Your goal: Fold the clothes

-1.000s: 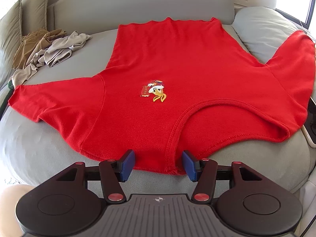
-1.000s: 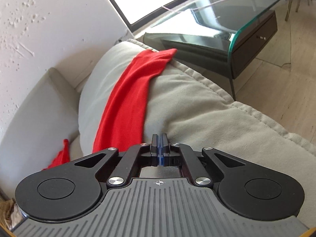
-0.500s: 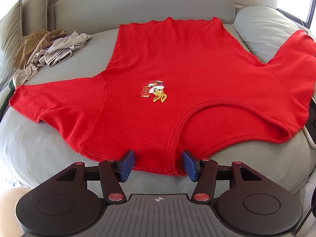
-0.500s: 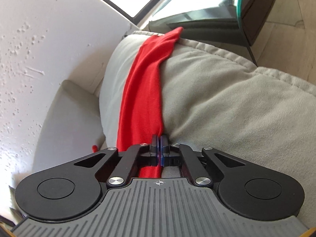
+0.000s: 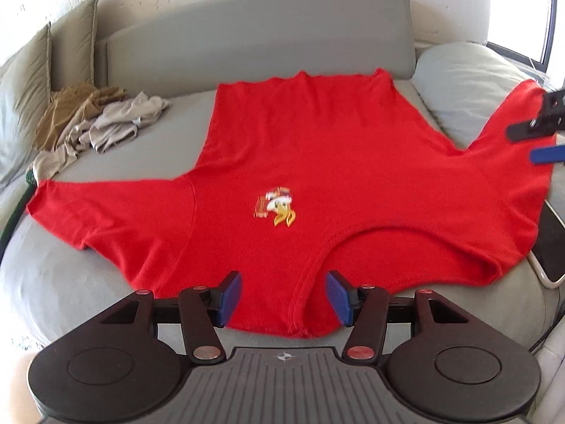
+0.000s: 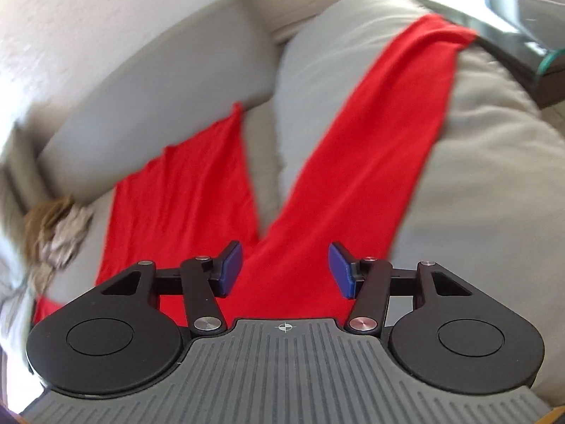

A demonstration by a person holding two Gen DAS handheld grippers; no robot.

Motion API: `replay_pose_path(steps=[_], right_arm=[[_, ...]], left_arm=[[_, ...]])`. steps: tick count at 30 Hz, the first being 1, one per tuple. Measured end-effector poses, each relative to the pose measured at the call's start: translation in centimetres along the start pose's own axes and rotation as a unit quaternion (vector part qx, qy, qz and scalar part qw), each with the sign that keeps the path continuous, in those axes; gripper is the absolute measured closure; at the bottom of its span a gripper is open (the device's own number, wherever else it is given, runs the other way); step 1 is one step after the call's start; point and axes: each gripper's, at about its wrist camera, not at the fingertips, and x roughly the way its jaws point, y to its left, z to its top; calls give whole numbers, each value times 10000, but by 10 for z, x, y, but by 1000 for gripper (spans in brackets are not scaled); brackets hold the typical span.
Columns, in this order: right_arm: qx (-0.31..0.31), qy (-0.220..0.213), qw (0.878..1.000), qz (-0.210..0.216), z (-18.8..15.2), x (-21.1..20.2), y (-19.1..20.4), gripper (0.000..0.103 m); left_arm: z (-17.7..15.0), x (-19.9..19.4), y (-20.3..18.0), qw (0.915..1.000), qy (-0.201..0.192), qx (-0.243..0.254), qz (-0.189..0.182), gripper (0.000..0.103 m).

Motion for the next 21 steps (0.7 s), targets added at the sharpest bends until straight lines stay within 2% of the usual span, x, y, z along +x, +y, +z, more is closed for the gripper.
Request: replay_pose_path(steps=[1, 3, 5, 6, 7, 10, 13, 15, 16, 19, 21], right_arm=[[-254, 114, 9995, 131, -12, 4, 18, 48], [-702, 241, 9970, 196, -34, 15, 46, 53], [-962, 411, 9944, 123, -52, 27, 61, 59], [-993, 567, 9934, 69, -59, 31, 62, 72], [-1015, 729, 9922, 13, -66, 35, 62, 78], [-1014, 1069, 9891, -29, -84, 28, 60, 76], [-1089, 1414, 9839, -35, -83, 6, 57, 73], [-1253, 1255, 9841, -21, -72, -14, 61, 68], [-1321, 1044, 9857, 38, -65, -26, 65, 60], [-1324, 213, 9907, 225, -29, -59, 77, 47], [-1228, -282, 9913, 381, -3, -78, 84, 44]], left_arm=[[3, -1, -1, 9999, -90, 56, 50, 46], [9, 11, -1, 9998, 59, 140, 94, 45], [6, 29, 1, 9985, 481, 204, 166, 47], [1, 33, 2, 9975, 652, 230, 138, 45], [-3, 29, 2, 9976, 642, 275, 37, 46], [-9, 17, 8, 9967, 682, 361, -259, 46], [-6, 6, 20, 9944, 839, 354, -541, 46], [7, -9, 31, 9963, 594, 271, -567, 46], [17, -16, 38, 9973, 436, 196, -552, 46], [51, -31, 64, 9973, 6, -338, -650, 46], [76, -28, 77, 9966, -222, -547, -569, 44]])
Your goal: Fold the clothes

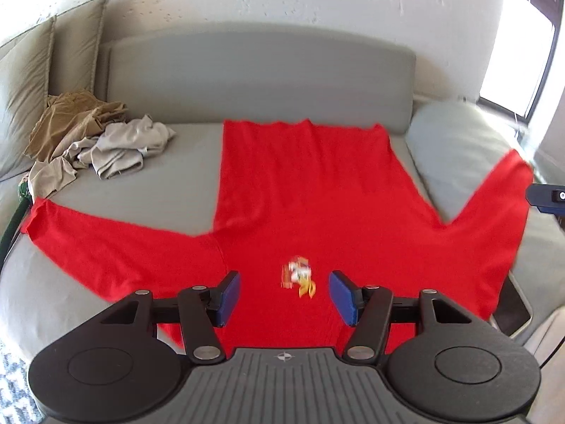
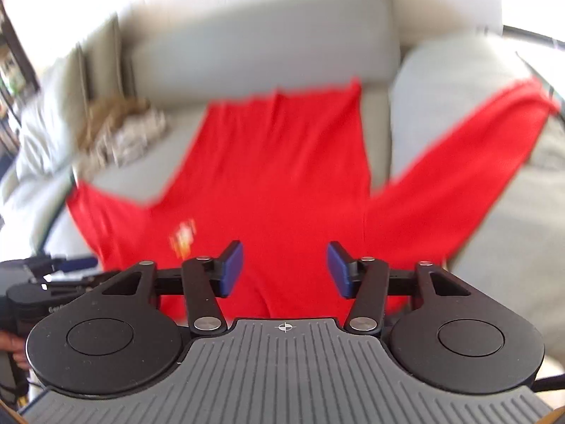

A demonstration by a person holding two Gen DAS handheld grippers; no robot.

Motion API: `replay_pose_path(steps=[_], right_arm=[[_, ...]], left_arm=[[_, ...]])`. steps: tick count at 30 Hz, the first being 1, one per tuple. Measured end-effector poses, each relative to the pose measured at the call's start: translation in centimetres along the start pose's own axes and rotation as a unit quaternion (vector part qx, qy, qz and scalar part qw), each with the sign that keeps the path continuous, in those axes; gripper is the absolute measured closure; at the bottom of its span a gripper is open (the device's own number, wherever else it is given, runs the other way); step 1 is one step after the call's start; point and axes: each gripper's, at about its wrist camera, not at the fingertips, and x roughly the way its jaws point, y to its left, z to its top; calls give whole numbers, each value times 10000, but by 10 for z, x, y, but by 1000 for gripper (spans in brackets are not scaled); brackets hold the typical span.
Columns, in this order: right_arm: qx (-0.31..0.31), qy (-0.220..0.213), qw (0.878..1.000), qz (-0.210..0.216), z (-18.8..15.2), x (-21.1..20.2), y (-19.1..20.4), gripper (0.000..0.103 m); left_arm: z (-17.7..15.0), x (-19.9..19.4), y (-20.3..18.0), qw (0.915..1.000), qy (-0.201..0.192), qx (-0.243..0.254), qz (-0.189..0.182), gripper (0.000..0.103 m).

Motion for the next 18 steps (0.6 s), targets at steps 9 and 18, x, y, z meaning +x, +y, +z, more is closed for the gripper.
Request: replay_pose_path(steps=[9, 18], right_arm=[[85, -606, 9981, 26, 112, 49, 4, 33], [1106, 239, 9930, -329, 180, 258, -95, 57]], left_arm=[[107, 82, 50, 9940, -735, -802, 67, 43], [169, 273, 118, 9935, 18, -1137, 73, 46]])
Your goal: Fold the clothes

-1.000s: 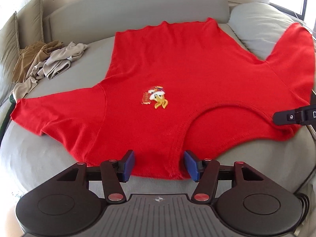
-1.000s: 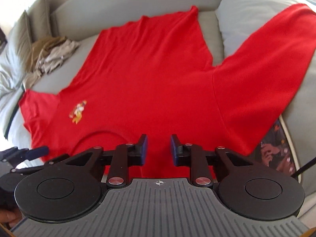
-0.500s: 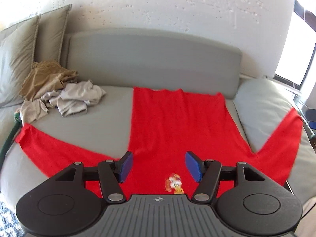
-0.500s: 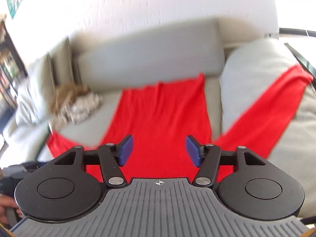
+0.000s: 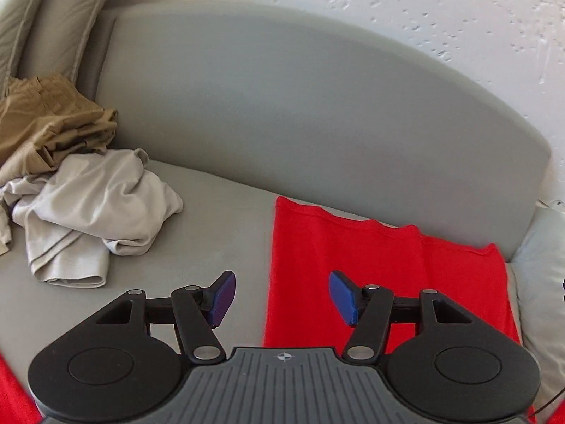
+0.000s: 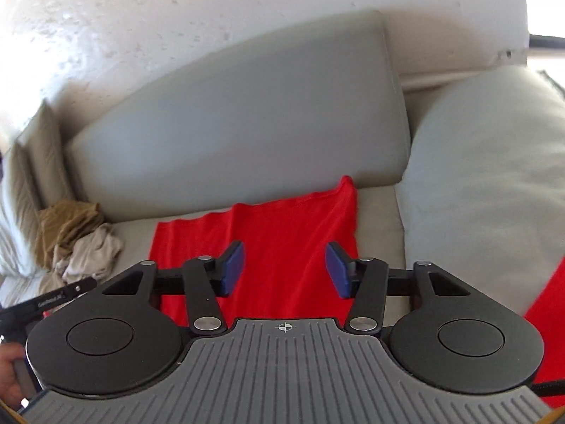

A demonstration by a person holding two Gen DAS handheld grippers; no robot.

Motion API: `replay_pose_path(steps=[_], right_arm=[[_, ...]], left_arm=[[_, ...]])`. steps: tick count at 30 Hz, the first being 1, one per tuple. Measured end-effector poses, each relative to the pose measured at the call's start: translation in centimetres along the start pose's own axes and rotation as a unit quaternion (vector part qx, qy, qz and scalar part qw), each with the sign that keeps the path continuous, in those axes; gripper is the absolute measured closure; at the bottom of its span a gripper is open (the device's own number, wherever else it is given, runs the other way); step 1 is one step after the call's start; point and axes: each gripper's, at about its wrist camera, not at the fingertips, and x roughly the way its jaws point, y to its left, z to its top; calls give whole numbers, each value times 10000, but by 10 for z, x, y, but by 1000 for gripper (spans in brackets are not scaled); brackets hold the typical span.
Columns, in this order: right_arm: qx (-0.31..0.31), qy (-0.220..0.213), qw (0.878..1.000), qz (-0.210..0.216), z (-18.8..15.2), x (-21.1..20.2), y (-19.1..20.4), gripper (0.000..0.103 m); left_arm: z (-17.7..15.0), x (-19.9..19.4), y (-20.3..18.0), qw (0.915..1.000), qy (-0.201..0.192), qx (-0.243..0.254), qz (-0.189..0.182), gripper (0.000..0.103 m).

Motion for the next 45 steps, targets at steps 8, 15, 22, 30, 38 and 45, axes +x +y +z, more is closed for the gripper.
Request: replay_pose_path(steps=[8, 15, 22, 30, 38, 45], right_arm=[[833, 166, 9962, -174, 42, 138, -60, 58], [261, 157, 9995, -93, 57, 178, -51, 100], [-742, -878, 9914, -623, 41, 171, -17, 100], [-621, -490, 9885, -1289, 36, 156, -5, 64], [-62, -930, 9952, -289, 14, -50, 18, 41], [-515, -1035, 9926, 374, -44, -204, 40, 18]], left_arm=[[23, 101, -8, 9981, 100, 599, -132, 46], [20, 110, -26, 9894, -402, 1397, -6, 100], [2, 112, -25, 9844, -790, 1376, 759, 98], [4, 62, -35, 9773, -794, 1353, 1426, 67], [-19, -118, -35, 9931, -779, 762, 438, 51], [-101, -242, -55, 9929, -346, 1134, 14, 38]])
